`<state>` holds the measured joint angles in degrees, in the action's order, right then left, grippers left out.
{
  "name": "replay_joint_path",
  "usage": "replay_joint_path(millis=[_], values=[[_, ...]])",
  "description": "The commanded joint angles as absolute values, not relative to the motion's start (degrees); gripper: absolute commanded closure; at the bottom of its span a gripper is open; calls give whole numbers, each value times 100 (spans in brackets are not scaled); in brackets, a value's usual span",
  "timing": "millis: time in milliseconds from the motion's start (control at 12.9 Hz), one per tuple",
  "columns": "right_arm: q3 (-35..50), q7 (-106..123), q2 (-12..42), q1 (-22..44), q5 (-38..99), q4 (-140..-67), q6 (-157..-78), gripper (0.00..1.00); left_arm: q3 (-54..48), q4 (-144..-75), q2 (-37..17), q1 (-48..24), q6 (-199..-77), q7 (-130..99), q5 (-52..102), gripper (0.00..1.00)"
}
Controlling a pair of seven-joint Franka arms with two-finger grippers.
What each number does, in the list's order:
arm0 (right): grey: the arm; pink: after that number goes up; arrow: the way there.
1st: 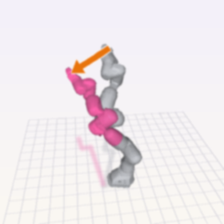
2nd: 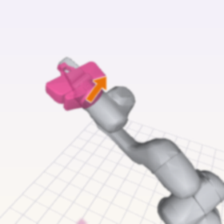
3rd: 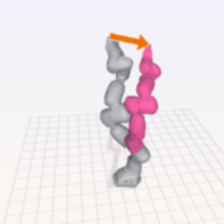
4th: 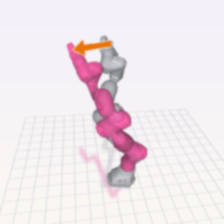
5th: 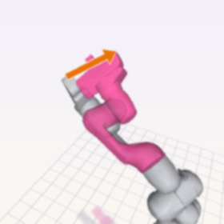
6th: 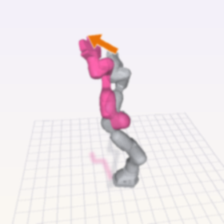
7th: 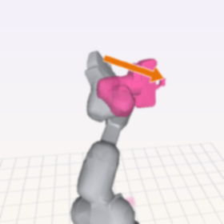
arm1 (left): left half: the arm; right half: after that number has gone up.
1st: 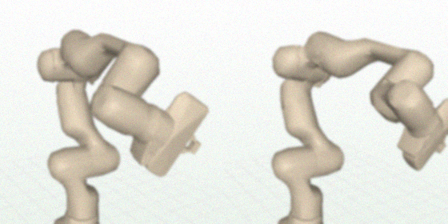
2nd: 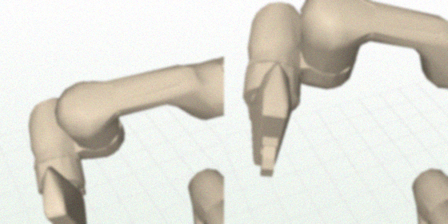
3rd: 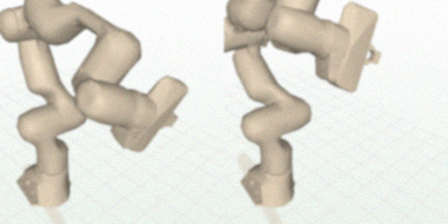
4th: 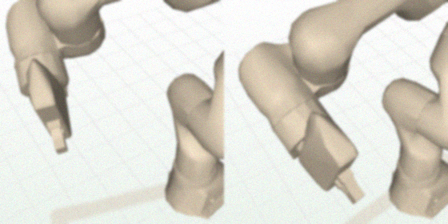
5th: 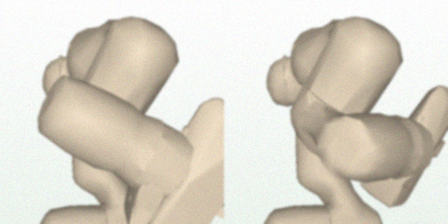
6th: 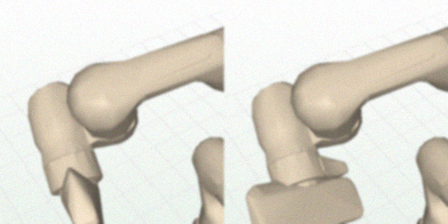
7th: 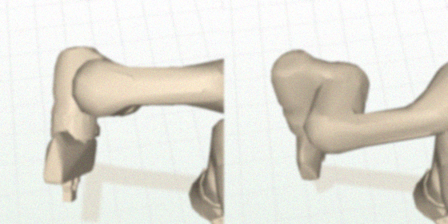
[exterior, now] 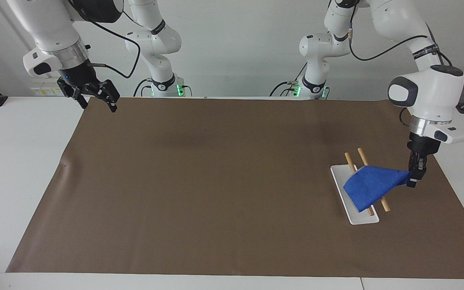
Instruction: Right arm passes towel to left arm to hang
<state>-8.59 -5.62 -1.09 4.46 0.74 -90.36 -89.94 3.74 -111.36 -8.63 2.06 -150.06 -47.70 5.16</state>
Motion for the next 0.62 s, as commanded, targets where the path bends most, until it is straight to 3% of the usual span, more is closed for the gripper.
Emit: replay_joint_path(millis=[0,310,542], values=[[-957,-229,-193,351,0,-9044,-8869,0,413,-11066,-931,255,-15135,-4720,431,13],[-967,-246,-299,360,9,-9088,-8789,0,413,-10934,-958,255,-14925,-4528,413,12],[-958,-264,-325,360,44,-9097,-8798,0,413,-10225,-1045,246,-13348,-3519,387,11]])
